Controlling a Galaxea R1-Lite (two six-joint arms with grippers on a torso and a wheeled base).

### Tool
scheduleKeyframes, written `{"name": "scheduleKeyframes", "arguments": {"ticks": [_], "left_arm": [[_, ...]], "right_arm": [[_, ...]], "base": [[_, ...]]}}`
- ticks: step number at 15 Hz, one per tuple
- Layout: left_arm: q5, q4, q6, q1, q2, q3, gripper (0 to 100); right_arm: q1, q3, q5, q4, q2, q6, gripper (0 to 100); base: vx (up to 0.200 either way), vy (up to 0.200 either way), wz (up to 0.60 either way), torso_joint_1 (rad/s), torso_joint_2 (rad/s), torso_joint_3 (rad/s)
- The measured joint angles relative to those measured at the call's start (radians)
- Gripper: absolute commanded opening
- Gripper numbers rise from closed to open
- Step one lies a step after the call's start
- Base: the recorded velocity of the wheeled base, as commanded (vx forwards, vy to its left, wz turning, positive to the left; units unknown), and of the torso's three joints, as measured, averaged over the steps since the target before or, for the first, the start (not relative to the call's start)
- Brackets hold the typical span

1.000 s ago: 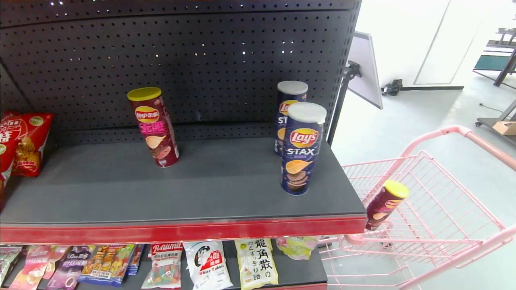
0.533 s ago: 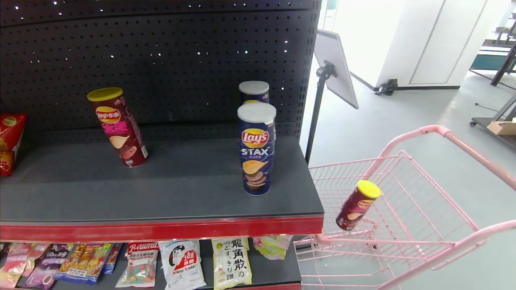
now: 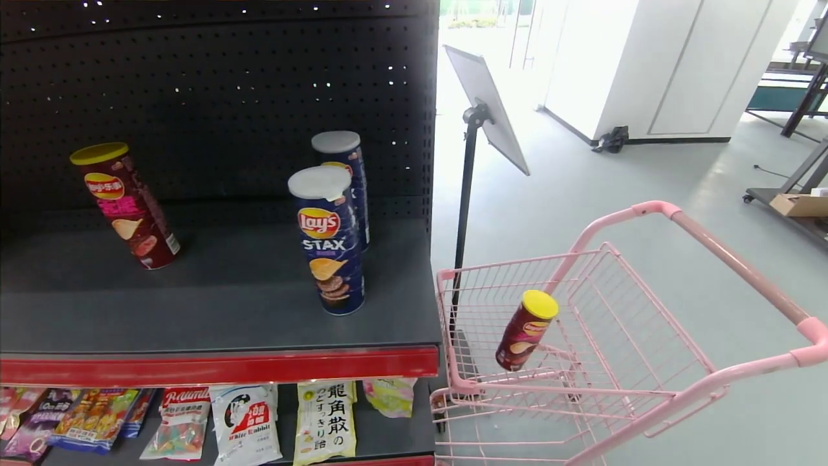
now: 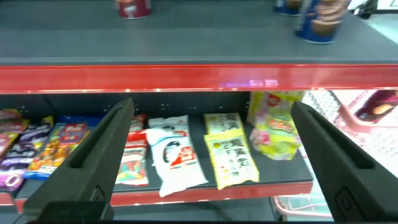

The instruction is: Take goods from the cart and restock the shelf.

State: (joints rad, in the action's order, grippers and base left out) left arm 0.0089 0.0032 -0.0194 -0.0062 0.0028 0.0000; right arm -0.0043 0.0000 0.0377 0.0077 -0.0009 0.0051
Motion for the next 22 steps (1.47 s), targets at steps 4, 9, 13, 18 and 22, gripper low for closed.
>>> {"name": "scheduleKeyframes", "arguments": {"ticks": [4,9,13,18,22], "left_arm": [[0.000,-0.001,-0.001,0.000,0.000,0.000,100],[0.000,-0.001,-0.001,0.000,0.000,0.000,100],[0.000,0.000,-0.001,0.000,0.000,0.000,100],[0.001,0.000,-0.003,0.000,0.000,0.000,100],[0.003,0.000,-0.004,0.000,0.000,0.000,100]], "right_arm": [[0.000,0.000,0.000,0.000,0.000,0.000,100],[0.000,0.000,0.000,0.000,0.000,0.000,100],[0.000,0.000,0.000,0.000,0.000,0.001,100],[0.000,0.000,0.000,0.000,0.000,0.001,100],[0.000,0.000,0.000,0.000,0.000,0.001,100]], "base": [[0.000,0.000,0.00,0.000,0.00,0.000],[0.000,0.000,0.00,-0.021,0.05,0.028],[0.000,0.000,0.00,-0.149,0.34,0.187],[0.000,0.000,0.00,-0.158,0.37,0.214],[0.000,0.000,0.00,-0.183,0.46,0.265]]}}
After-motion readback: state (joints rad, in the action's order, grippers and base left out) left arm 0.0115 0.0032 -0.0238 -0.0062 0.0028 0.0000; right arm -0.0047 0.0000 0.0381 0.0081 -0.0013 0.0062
